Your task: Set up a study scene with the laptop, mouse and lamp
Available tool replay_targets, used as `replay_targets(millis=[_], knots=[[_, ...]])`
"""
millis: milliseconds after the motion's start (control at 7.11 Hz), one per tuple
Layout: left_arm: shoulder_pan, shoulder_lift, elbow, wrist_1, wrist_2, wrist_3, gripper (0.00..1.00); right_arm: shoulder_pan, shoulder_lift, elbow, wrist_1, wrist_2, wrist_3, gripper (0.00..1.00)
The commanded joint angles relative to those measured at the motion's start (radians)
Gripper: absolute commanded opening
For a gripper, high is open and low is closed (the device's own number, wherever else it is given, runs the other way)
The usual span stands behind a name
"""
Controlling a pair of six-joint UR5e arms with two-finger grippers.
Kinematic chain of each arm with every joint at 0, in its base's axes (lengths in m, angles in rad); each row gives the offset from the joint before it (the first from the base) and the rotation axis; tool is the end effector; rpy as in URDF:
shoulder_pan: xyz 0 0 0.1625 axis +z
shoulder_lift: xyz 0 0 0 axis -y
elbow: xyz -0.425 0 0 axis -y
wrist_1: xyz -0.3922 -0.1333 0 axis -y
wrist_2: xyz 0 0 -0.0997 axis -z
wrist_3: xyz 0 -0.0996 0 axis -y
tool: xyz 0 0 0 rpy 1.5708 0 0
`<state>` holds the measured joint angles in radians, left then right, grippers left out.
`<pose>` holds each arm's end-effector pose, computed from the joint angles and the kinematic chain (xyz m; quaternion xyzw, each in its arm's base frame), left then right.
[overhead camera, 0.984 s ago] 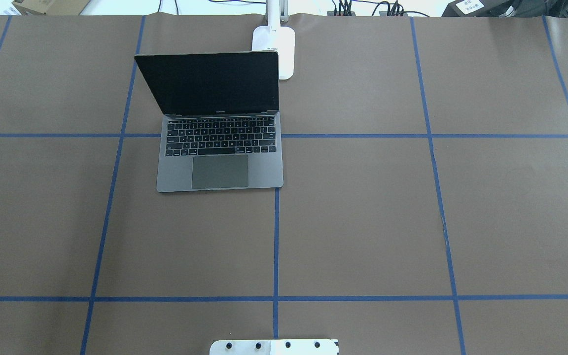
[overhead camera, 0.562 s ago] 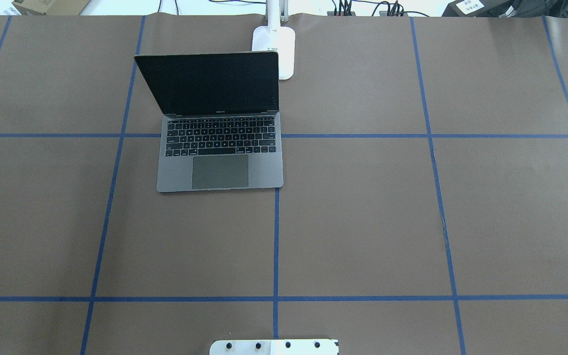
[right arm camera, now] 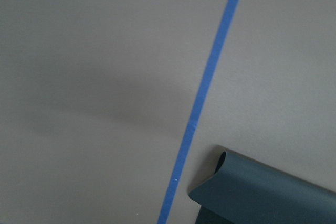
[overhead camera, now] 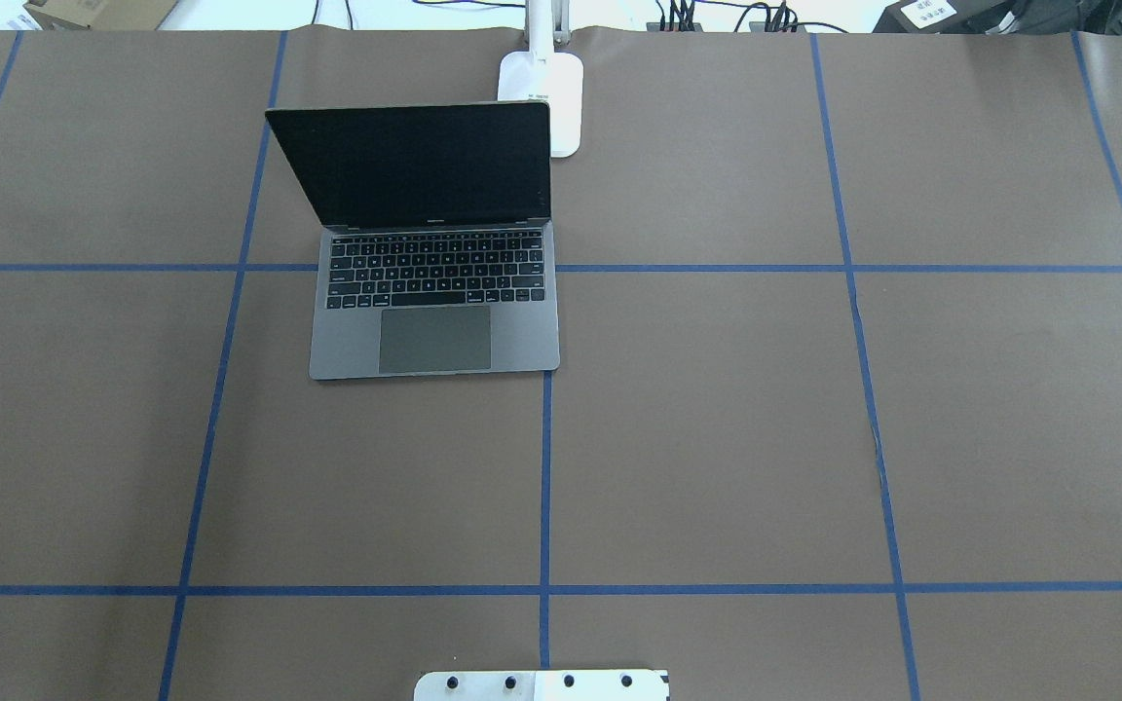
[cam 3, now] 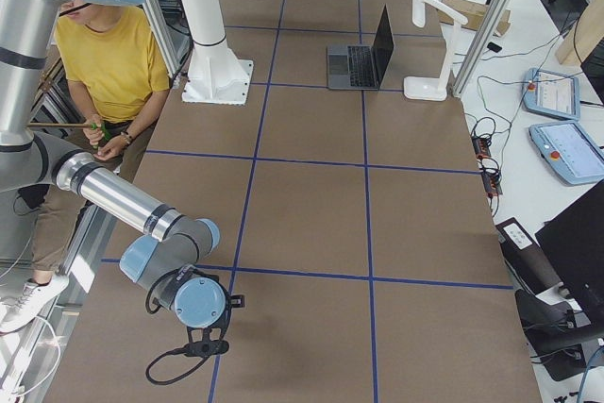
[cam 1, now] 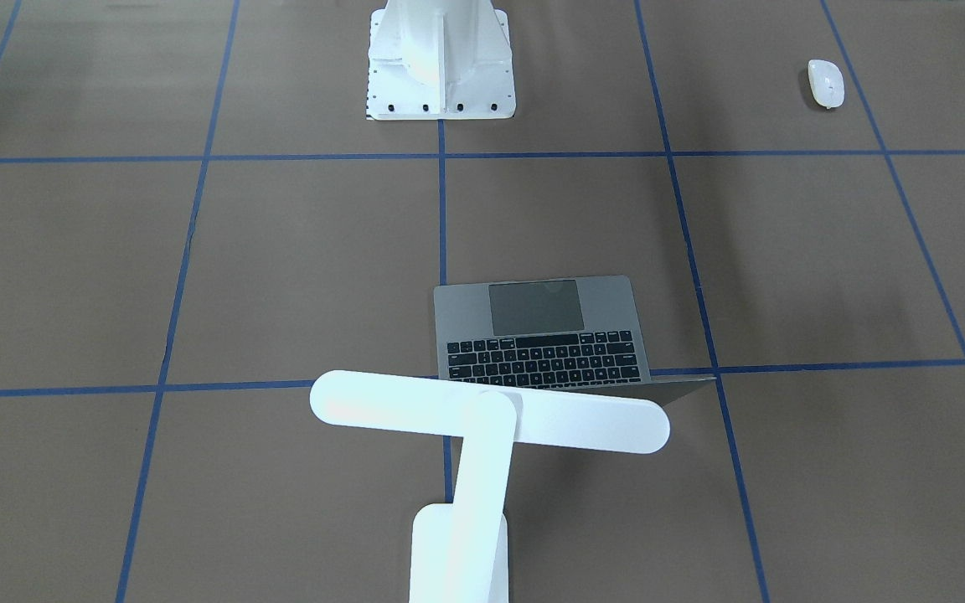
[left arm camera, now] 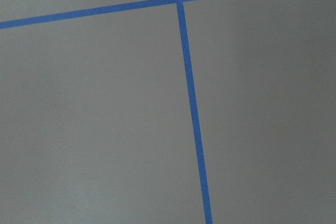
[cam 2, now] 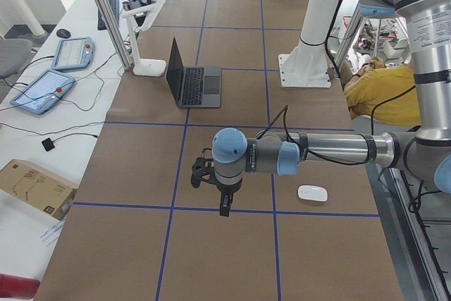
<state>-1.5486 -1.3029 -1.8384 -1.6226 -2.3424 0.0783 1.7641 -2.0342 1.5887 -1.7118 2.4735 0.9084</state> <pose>-0.0553 -0.3843 0.6386 0.0344 0.3754 0.0562 0.9245 0.0950 -0.1983 0.8182 -0.3898 -0.3001 0.5583 0.6680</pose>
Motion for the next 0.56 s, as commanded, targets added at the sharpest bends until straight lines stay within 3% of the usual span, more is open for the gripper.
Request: replay_targets(millis=[0,422], knots=[[-0.001,-0.006,0.007,0.001,0.0,-0.002,1.0,-0.002,-0.015,-0.057,-0.037,0.018,0.03,0.99],[-0.001,-0.004,0.007,0.001,-0.002,-0.002,1.0,-0.052,0.011,-0.059,-0.043,-0.03,0.172,0.91]])
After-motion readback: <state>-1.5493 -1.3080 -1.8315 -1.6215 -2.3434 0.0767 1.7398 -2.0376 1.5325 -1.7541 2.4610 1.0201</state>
